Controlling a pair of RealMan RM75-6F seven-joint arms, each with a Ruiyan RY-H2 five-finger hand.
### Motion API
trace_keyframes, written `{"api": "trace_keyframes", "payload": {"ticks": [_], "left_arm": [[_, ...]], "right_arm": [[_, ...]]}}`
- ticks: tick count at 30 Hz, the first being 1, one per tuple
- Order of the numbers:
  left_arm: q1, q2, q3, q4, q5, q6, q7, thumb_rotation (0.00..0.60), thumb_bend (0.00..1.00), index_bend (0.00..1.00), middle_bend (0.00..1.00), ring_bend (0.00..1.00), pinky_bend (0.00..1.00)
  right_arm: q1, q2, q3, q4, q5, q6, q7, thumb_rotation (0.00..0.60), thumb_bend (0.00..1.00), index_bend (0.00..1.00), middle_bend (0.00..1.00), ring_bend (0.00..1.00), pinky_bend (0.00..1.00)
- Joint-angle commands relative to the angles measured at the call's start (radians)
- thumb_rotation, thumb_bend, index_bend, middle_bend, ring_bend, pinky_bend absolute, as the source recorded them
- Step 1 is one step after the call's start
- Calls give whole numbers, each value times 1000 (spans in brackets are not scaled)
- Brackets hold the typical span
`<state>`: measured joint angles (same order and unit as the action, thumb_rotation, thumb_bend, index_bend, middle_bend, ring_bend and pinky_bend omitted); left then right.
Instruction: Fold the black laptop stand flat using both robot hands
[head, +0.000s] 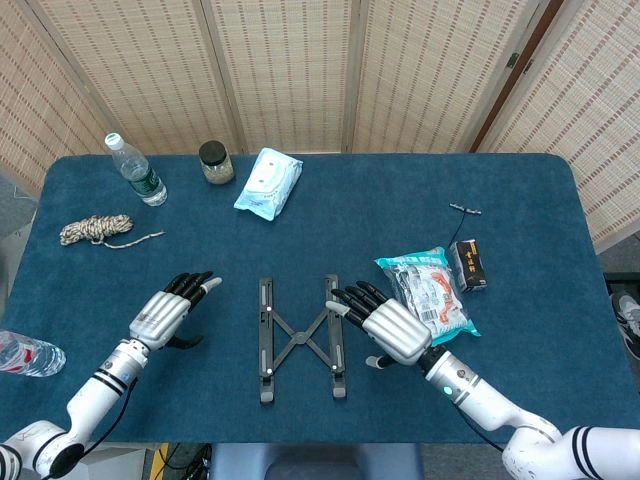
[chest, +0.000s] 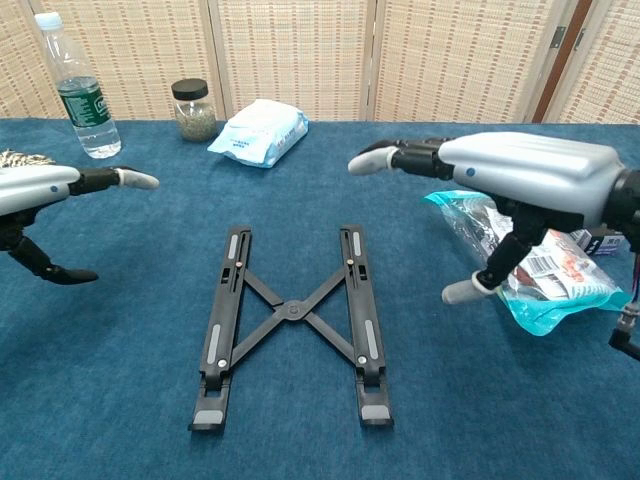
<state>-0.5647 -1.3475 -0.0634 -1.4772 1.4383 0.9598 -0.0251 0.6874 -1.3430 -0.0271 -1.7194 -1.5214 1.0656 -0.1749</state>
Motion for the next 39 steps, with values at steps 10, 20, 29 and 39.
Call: {"api": "trace_keyframes", "payload": {"ticks": [10, 20, 29, 39], "left_arm": [[-78, -137, -41, 79, -74, -76, 42, 600, 223, 41, 0, 0, 0], [-109, -204, -56, 142, -124, -105, 50, 600, 224, 41, 0, 0, 0], [-113, -237, -49, 183, -146, -118, 35, 600, 223, 40, 0, 0, 0], [-131, -269, -44, 213, -138, -137, 6, 600, 223, 38, 0, 0, 0]], "right_arm": [[-31, -159, -3, 115, -1, -17, -120, 600, 0, 0, 0, 0, 0], [-33, -264, 17, 227, -14, -16, -150, 600, 0, 0, 0, 0, 0], [-26, -302, 26, 275, -20, -32, -156, 600, 0, 0, 0, 0, 0], [-25, -342, 25, 345, -35, -36, -156, 600, 0, 0, 0, 0, 0]]}}
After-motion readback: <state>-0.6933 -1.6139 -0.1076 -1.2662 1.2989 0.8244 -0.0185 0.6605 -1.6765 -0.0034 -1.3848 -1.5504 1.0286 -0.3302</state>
